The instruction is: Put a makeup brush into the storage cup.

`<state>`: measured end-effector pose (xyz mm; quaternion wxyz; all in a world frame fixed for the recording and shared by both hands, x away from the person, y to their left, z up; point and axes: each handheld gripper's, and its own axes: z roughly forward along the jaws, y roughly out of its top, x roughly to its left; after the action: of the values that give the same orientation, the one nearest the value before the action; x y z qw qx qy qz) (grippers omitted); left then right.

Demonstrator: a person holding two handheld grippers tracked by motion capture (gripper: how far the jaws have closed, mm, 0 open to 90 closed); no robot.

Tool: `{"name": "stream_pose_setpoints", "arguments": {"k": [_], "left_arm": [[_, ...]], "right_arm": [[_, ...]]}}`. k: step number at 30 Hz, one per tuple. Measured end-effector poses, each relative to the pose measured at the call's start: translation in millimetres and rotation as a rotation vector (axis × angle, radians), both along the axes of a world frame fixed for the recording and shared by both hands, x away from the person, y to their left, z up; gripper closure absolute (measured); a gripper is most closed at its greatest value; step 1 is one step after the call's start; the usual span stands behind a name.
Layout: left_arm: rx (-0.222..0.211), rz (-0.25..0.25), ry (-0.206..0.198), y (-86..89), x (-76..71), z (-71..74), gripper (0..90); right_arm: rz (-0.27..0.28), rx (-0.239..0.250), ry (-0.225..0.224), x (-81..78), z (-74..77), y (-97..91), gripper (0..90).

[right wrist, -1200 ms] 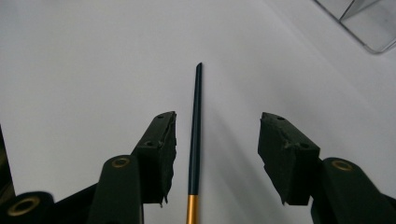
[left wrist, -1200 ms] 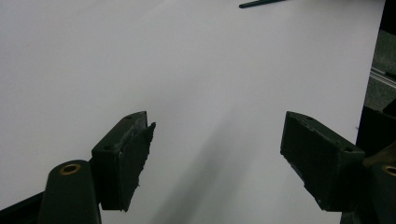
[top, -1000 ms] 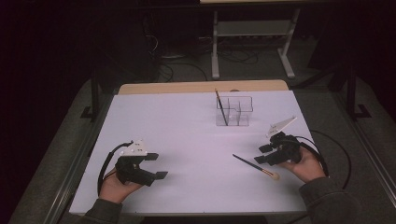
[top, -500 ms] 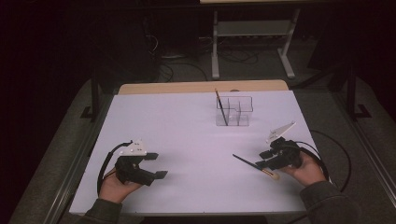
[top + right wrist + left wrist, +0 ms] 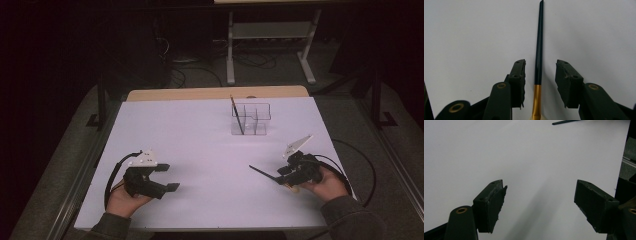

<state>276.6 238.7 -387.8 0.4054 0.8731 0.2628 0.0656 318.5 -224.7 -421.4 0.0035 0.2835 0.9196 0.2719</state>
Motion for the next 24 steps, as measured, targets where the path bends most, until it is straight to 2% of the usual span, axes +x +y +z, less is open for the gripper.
{"name": "stream_pose_setpoints", "arguments": {"k": [6,24], "left_arm": [[0.012,-0.006,0.006,-2.1,0.1,-1.2,23.2],[0.010,-0.007,0.005,-1.6,0.2,-0.5,23.2]], "right_arm": [[0.003,-0.018,0.010,-1.1,-2.2,-0.5,62.1],[0.015,-0.059,0.019,-2.9,-5.0,1.7,70.4]]}}
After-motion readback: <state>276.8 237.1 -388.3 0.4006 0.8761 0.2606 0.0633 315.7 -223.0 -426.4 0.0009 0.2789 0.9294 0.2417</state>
